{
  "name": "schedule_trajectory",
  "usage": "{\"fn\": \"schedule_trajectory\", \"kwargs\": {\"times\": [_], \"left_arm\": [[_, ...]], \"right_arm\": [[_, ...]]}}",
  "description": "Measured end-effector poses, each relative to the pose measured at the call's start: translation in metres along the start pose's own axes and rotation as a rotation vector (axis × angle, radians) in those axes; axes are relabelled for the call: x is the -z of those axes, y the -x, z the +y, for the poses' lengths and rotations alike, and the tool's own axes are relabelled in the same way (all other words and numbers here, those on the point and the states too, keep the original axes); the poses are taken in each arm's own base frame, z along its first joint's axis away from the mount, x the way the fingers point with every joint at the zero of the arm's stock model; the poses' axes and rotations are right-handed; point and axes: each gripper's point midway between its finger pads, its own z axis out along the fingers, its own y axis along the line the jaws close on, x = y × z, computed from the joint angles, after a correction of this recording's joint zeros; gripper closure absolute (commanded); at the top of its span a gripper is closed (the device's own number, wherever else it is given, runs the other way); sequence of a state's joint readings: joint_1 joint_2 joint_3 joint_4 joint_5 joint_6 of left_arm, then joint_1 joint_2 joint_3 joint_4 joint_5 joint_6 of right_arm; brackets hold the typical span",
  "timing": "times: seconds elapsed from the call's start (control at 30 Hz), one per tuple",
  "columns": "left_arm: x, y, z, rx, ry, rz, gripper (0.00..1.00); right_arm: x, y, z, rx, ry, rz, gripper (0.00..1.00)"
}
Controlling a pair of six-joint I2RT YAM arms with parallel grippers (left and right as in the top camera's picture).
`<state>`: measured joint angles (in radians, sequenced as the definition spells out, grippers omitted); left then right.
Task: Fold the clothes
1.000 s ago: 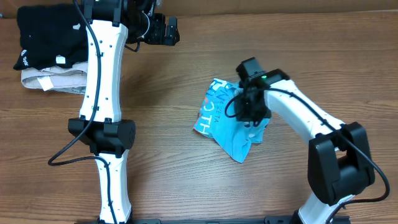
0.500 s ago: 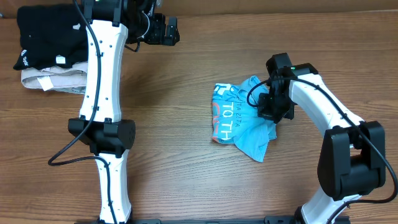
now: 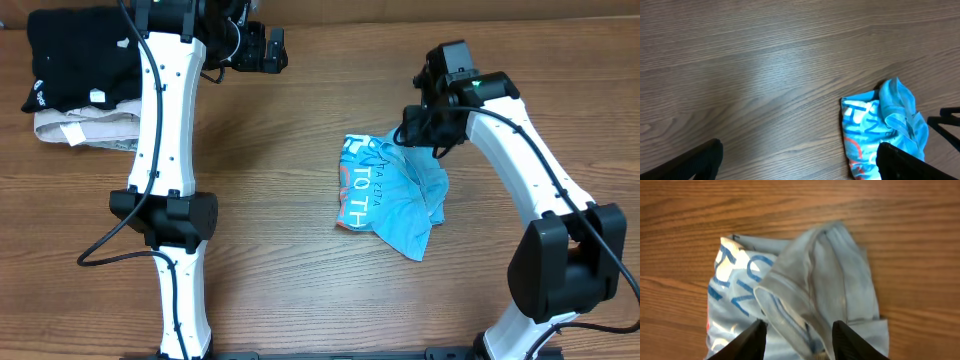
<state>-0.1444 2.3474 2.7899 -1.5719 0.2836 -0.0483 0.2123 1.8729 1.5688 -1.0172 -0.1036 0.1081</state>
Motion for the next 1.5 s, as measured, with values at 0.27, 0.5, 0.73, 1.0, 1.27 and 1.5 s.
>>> {"fn": "schedule_trajectory", "kwargs": {"times": [0.27, 0.5, 0.73, 1.0, 1.27, 1.5], "left_arm": [[0.0, 0.0, 0.002, 0.0, 0.012, 0.0, 0.0], [0.0, 0.0, 0.002, 0.0, 0.013, -0.001, 0.0], [0.0, 0.0, 0.002, 0.0, 0.013, 0.0, 0.0], [0.0, -0.001, 0.003, 0.001, 0.016, 0.003, 0.0], [0.0, -0.002, 0.003, 0.002, 0.016, 0.008, 0.0], [0.0, -0.002, 0.003, 0.003, 0.017, 0.009, 0.0]], "right_arm": [[-0.018, -0.003, -0.001, 0.109, -0.009, 0.034, 0.53], [-0.051, -0.019, 0.004, 0.185, -0.013, 0.123, 0.48], [-0.059, -0.016, 0.013, 0.242, -0.063, 0.102, 0.55], [-0.055, 0.009, -0.021, 0.14, -0.206, 0.007, 0.96], [-0.049, 0.025, -0.069, -0.007, -0.214, -0.036, 0.96], [-0.043, 0.043, -0.106, -0.104, -0.18, -0.106, 0.96]]}}
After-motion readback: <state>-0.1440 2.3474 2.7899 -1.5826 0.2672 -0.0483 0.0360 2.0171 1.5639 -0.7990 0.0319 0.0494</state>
